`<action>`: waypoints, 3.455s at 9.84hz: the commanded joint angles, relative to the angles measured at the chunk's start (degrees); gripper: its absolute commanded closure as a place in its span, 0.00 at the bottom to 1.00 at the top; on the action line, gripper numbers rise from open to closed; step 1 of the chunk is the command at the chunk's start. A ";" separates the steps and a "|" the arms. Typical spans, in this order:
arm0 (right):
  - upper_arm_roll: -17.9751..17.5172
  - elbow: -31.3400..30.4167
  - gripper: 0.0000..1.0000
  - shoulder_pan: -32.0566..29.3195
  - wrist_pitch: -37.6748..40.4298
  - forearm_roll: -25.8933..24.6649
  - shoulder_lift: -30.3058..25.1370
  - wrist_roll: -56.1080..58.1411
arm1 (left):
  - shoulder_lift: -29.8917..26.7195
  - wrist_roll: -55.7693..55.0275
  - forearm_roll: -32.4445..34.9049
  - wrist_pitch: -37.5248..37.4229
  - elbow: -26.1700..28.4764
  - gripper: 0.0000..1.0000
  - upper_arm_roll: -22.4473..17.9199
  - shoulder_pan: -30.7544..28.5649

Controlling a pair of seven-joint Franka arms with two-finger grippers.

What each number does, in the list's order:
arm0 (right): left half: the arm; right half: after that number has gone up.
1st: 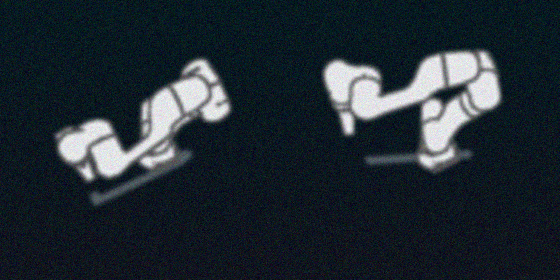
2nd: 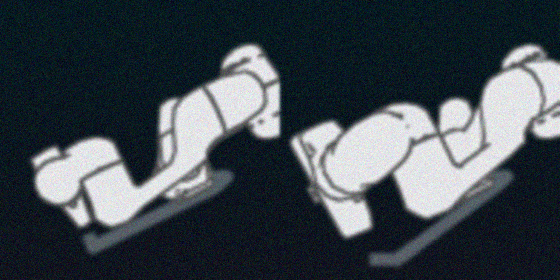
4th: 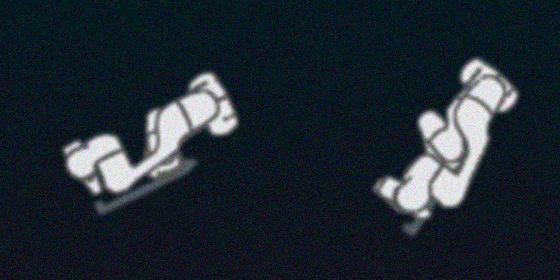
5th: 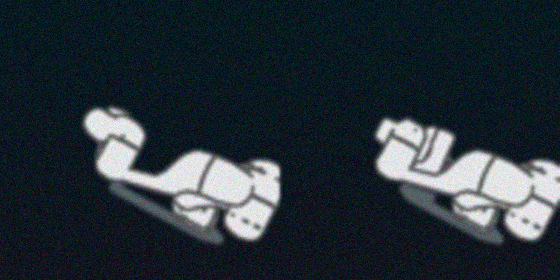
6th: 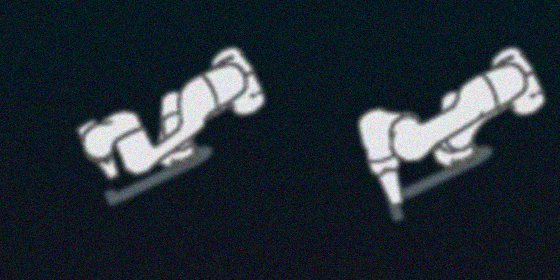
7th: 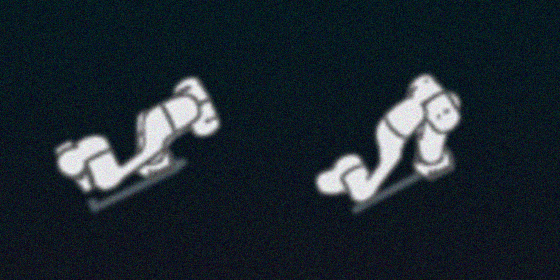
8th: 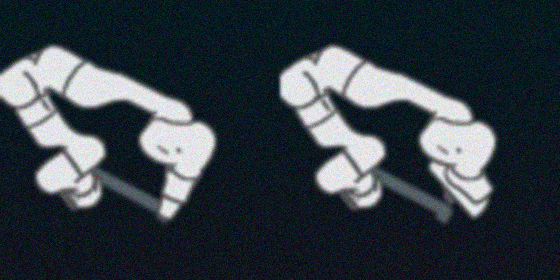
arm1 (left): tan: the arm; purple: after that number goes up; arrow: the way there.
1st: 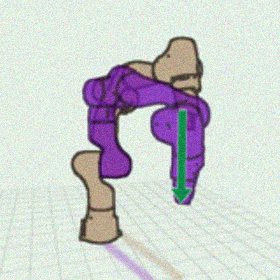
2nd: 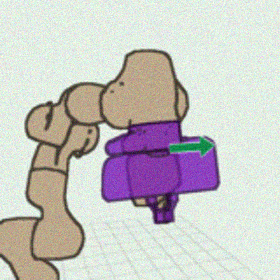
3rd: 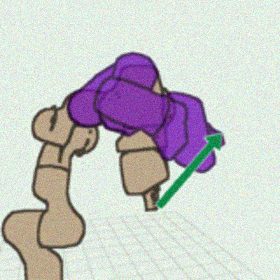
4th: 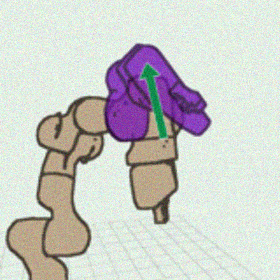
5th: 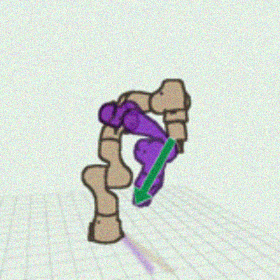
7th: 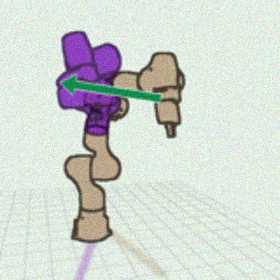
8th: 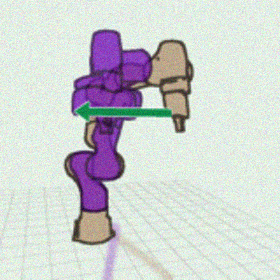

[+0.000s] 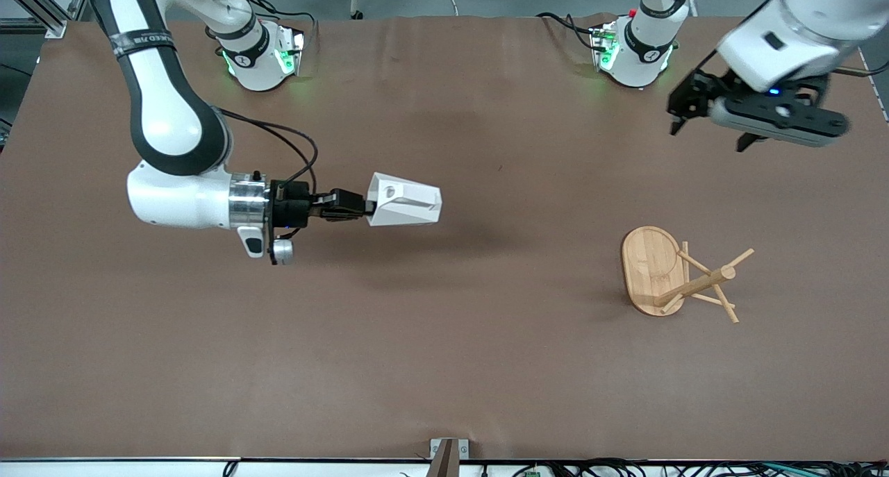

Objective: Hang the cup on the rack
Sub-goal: 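Lift the white cup with the right gripper toward the table middle, then hold the cup with the right gripper while the left gripper reaches it, then close the left gripper on the cup and open the right gripper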

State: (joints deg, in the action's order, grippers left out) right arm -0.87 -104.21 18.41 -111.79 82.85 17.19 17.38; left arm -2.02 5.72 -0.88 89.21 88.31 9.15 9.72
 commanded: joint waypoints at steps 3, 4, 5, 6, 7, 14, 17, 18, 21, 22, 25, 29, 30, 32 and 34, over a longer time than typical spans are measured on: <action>0.52 -0.29 1.00 1.79 0.08 4.69 0.12 -0.15 | 1.67 10.51 -3.32 -0.09 -0.06 0.00 1.30 6.96; 0.17 -0.20 1.00 1.37 0.43 5.21 0.12 -0.15 | 1.84 13.58 -3.34 1.39 -0.06 0.00 2.27 8.19; -2.18 -0.20 1.00 -0.38 0.60 5.39 0.21 -0.15 | 2.71 15.61 -3.34 3.49 -0.15 0.00 3.41 9.25; -2.82 -0.29 1.00 -1.09 0.60 5.31 0.21 -0.15 | 3.77 19.11 -3.42 5.25 -0.50 0.00 4.72 9.61; -2.82 -0.38 1.00 -1.10 0.69 5.31 0.21 -0.15 | 5.34 23.67 -3.42 5.79 -2.33 0.00 5.35 9.61; -2.82 -0.64 1.00 -0.66 3.68 5.40 -0.05 -2.17 | 10.18 46.98 -7.03 11.58 -4.81 0.00 7.64 10.84; -2.82 -0.64 1.00 -0.14 3.77 5.31 -0.05 -2.00 | 12.47 46.58 -7.46 13.97 -5.16 0.00 7.81 11.02; -2.91 -0.64 1.00 0.21 3.77 5.31 -0.14 -1.74 | 13.70 45.96 -7.64 13.97 -6.64 0.00 7.81 11.71; -3.17 -0.64 1.00 0.31 3.68 5.22 -0.05 -1.12 | 15.99 38.58 -7.56 14.06 -8.85 0.01 7.81 13.83; -3.26 -0.64 1.00 0.39 3.68 5.22 -0.05 -1.03 | 16.78 38.66 -7.64 14.32 -8.85 0.01 7.81 13.83; -3.26 -0.64 1.00 0.57 3.94 5.22 -0.05 -0.85 | 18.27 38.92 -10.10 14.24 -9.29 0.01 7.81 13.74; -4.58 -0.47 0.99 0.39 4.56 5.22 -0.05 -0.94 | 21.00 38.92 -10.10 15.02 -11.75 0.02 7.81 14.53; -4.67 -0.38 0.99 0.39 4.82 5.22 -0.14 -0.94 | 21.09 39.19 -10.10 15.55 -11.84 0.02 7.81 14.53; -5.89 -0.20 0.99 0.13 5.00 5.39 -0.05 -0.94 | 21.53 39.19 -10.10 15.56 -11.84 0.02 7.81 14.53; -6.25 0.15 0.96 0.13 5.00 5.66 -0.14 -0.94 | 22.23 39.19 -10.19 15.56 -11.75 0.02 7.81 14.53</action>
State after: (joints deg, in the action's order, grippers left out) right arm -6.18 -104.00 19.20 -107.26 86.67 17.72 16.00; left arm 18.22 44.65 -10.52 104.45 76.73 16.98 23.99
